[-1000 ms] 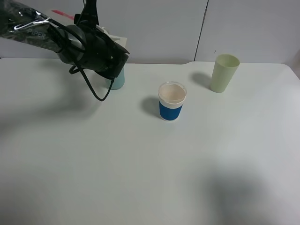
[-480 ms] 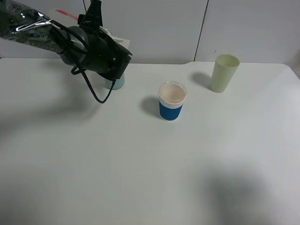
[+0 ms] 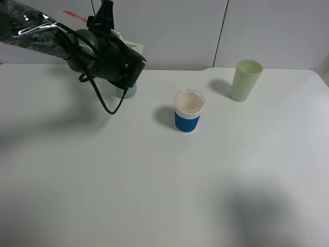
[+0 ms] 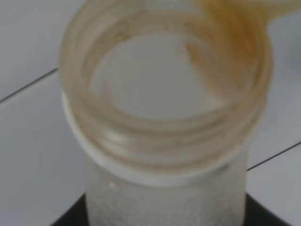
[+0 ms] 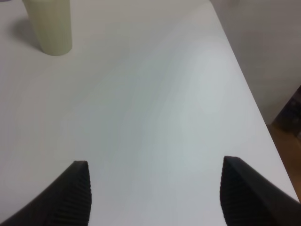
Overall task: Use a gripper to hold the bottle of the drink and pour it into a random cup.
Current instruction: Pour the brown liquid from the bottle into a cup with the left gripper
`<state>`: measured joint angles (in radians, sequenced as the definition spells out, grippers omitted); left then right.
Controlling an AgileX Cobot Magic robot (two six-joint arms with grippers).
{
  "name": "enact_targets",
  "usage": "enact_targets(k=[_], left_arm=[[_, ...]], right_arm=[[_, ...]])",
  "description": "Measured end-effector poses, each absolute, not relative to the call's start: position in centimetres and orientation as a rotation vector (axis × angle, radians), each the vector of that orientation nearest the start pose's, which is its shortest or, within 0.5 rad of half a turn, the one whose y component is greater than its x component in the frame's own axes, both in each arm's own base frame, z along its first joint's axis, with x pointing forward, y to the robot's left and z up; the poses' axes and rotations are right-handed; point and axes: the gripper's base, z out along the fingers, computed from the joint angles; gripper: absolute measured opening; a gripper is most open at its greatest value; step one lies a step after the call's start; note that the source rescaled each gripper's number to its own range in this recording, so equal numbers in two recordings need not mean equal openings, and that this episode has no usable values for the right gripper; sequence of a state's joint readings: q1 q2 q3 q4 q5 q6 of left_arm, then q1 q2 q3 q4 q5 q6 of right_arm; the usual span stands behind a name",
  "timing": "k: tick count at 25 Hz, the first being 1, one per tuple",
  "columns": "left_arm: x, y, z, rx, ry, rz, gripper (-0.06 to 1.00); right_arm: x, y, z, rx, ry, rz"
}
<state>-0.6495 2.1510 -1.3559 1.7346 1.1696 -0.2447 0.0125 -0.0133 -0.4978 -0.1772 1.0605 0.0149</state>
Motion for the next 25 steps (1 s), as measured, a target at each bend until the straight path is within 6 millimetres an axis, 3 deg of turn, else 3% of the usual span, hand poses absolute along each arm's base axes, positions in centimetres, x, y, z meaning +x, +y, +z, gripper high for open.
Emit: enact_targets(k=[19,25], left_arm=[[38.99,-19.11,18.07,1.433,1.542,1.786,0.00],[39.04,-19.23,17.96,1.362,1.576,1.717,0.00]], right_arm=[[-0.72,-1.41,27.76,0.012,2.026,-0.194],[-0.72,-1.41,27.76,0.012,2.026,-0.194]])
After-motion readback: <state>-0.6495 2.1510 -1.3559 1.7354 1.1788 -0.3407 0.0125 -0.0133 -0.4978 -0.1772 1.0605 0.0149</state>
